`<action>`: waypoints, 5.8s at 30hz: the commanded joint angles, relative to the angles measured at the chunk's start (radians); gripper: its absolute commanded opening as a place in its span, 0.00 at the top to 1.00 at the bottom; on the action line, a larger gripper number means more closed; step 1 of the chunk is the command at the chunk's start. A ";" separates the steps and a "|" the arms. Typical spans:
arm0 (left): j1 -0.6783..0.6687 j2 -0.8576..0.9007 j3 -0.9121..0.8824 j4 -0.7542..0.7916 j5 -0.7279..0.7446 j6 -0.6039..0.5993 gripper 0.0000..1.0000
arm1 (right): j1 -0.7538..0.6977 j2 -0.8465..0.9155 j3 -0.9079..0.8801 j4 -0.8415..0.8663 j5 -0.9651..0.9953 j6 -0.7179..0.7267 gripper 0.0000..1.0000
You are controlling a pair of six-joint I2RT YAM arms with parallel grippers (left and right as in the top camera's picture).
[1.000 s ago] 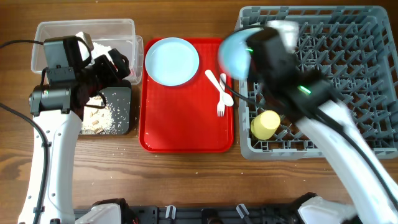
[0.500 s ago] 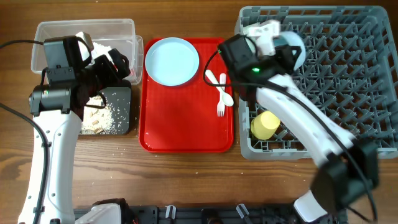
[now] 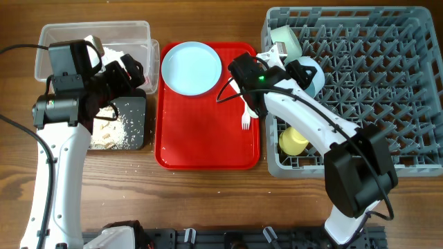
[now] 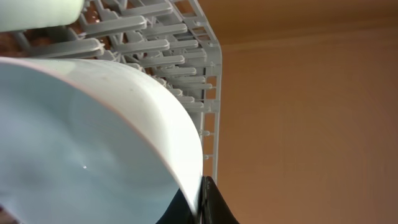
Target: Sort waste into correct bins and load items into the dishwasher rack
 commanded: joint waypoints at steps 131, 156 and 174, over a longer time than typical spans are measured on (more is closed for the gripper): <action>0.004 0.005 0.016 0.003 -0.006 0.004 0.00 | -0.340 -0.037 0.153 0.348 -0.488 -0.161 0.03; 0.004 0.005 0.016 0.003 -0.006 0.004 0.00 | -0.110 -0.032 0.196 0.225 -1.389 0.243 0.11; 0.004 0.005 0.016 0.003 -0.006 0.004 0.00 | -0.033 0.283 0.196 0.096 -1.205 0.499 0.21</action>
